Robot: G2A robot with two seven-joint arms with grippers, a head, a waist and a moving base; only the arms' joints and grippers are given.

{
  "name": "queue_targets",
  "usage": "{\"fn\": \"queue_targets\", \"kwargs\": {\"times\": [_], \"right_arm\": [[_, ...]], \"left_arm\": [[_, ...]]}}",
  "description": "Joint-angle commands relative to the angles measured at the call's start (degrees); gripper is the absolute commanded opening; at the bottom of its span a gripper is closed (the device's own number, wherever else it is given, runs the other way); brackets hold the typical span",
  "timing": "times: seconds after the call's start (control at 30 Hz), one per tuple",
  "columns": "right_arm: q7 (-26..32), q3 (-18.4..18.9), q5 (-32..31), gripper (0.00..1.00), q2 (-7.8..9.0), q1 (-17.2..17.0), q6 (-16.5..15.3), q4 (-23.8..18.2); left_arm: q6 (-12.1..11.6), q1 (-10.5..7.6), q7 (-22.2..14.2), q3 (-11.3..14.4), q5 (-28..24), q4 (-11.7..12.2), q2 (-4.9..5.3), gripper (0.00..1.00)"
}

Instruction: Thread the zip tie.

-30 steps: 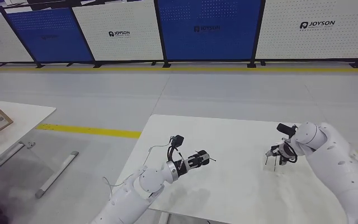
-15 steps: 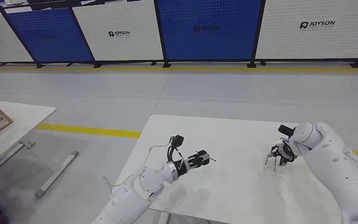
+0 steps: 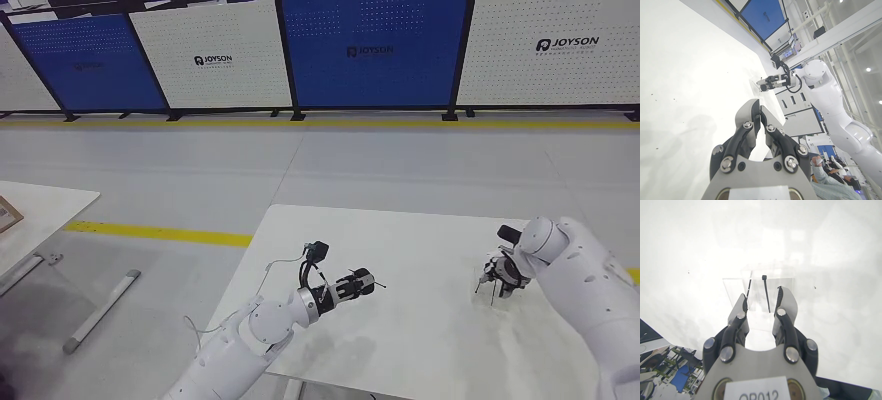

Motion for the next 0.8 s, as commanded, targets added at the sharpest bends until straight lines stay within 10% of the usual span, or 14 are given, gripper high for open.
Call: {"fn": "queue_targets", "kwargs": {"times": [0.0,0.77], "right_arm": [[-0.06,-0.20,-0.16,0.35,-0.39,0.27,0.17,0.66],[-0.24,-1.51,-1.64,0.25,-4.47,2.87,0.38,8.35]], "left_arm": [[0.00,0.00,0.00,0.00,0.00,0.00,0.00,0.00],[0.00,0.00,0.00,0.00,0.00,0.00,0.00,0.00]]}}
